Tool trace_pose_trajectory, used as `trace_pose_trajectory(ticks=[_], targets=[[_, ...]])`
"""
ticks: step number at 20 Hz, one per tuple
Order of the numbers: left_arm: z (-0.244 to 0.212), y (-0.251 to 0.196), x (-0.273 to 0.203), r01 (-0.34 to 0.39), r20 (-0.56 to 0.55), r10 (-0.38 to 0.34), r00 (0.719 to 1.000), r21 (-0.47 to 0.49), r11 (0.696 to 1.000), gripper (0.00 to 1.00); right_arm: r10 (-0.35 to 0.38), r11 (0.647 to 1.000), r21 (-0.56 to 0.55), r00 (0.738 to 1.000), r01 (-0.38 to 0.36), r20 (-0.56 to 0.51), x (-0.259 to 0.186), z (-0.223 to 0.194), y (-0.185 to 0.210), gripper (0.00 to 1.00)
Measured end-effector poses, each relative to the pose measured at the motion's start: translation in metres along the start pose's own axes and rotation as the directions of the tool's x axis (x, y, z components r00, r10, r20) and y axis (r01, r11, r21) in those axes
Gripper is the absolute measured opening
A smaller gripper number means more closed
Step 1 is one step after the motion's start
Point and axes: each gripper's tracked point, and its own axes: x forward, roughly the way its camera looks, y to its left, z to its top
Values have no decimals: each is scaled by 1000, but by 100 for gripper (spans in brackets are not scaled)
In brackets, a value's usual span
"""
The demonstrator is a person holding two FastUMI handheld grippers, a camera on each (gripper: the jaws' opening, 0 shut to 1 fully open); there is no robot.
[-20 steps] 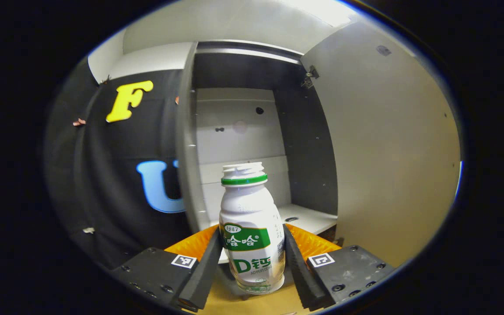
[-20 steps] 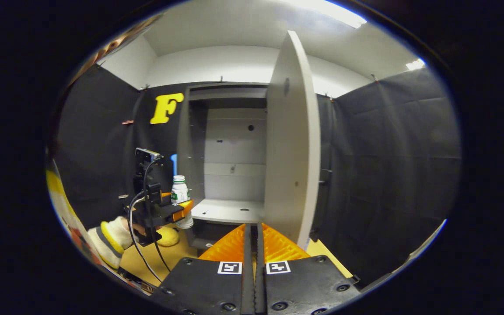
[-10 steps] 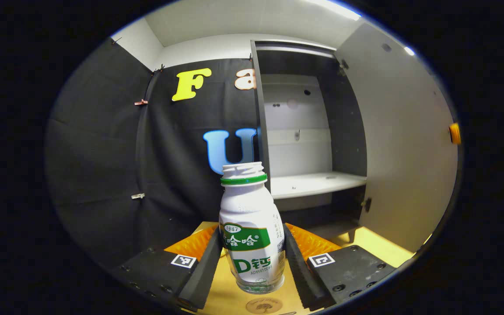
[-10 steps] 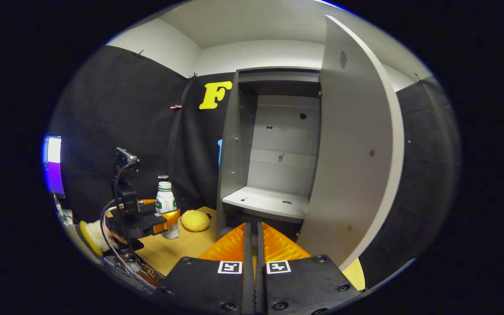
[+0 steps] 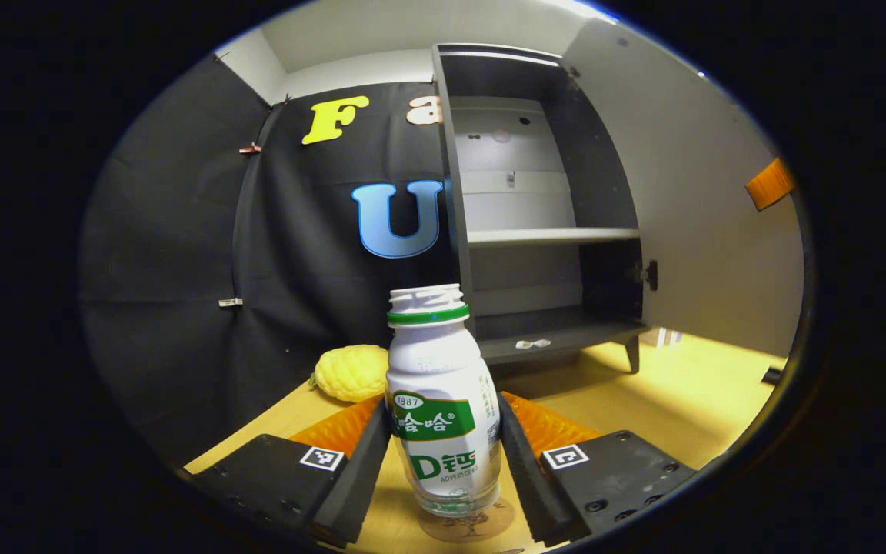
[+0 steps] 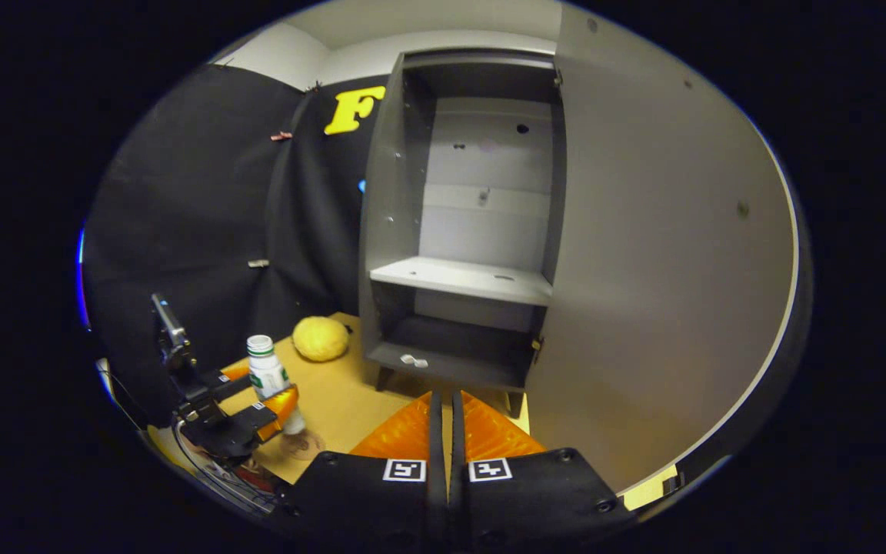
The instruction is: Open the cabinet door with the right hand, grasp the bottle in the cabinet with the left hand and place it on the coaster, then close the cabinet door with the right hand.
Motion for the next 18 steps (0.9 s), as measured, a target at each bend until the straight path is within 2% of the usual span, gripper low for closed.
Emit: trace_pose_trajectory(ticks=[1, 4, 6, 10, 12, 13, 15, 18], targets=[[-9, -3, 5, 13, -12, -13, 1000, 4, 1000, 79, -11, 1000, 8, 1000, 11, -29, 7, -13, -1, 6], [-34, -11, 2, 43, -21, -43, 999, 11, 999, 79, -24, 1000, 14, 998, 25, -58, 20, -20, 6, 6], [-43, -16, -3, 63, -17, -63, 998, -12, 998, 80, -19, 1000, 22, 996, 21, -86, 27, -35, 6, 6], [-46, -17, -10, 43, 6, -43, 999, 3, 999, 81, 8, 997, 75, 997, -2, -78, 38, -27, 16, 6], [-55, -16, -13, 30, -8, -30, 1000, 7, 1000, 85, 22, 997, 77, 997, -16, -80, 39, -28, 21, 6], [-56, -13, -15, 17, -13, -17, 1000, 2, 1000, 91, 28, 997, 70, 996, -22, -89, 40, -29, 22, 6], [-51, -11, -16, 11, -10, -11, 1000, -10, 1000, 97, 31, 998, 49, 995, -26, -93, 38, -27, 24, 6], [-21, -13, -14, 25, 15, -25, 1000, 5, 1000, 96, 32, 996, 83, 996, -25, -84, 35, -16, 30, 6]])
